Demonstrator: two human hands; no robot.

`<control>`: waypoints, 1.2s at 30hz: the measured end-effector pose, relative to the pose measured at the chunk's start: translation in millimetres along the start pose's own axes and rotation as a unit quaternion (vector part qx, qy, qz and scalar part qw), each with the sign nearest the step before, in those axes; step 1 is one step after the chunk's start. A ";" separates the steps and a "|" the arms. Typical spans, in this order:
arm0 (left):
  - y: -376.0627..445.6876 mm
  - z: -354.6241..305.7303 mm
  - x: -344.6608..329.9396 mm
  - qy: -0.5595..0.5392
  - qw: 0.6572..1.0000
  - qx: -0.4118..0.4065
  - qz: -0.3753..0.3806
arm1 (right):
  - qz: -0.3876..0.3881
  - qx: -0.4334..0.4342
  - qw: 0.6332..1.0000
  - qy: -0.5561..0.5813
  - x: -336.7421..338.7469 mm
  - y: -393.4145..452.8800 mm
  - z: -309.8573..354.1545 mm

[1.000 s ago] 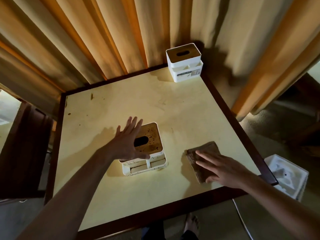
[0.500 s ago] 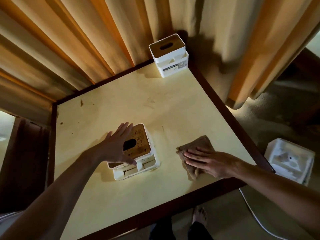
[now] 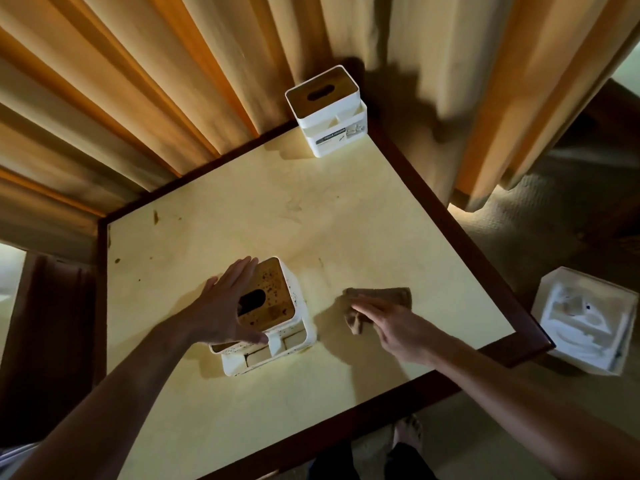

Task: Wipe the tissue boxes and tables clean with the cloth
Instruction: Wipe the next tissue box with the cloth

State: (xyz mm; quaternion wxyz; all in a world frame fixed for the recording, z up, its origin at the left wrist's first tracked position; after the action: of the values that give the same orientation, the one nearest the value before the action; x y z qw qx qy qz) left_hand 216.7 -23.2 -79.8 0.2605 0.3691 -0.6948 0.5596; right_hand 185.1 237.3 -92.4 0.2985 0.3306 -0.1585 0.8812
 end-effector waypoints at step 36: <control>-1.7 1.0 1.3 -0.003 1.000 -0.005 -0.005 | 0.047 -0.446 0.667 0.595 -118.9 82.8 25.3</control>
State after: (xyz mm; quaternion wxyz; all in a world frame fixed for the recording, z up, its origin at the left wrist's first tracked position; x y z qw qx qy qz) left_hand 217.3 -24.7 -78.0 0.2626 0.3728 -0.6968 0.5536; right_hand 216.9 111.3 -161.2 0.3996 -0.4444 -0.3368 0.7276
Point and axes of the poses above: each hand's wrist, its own y-axis towards the middle knuckle, its own x-axis out of the back of the hand, z = x × y, the point moved 10 cm from there along y, towards the middle knuckle, and after that the axes turned 7 degrees about -x, right-handed, at the moved point
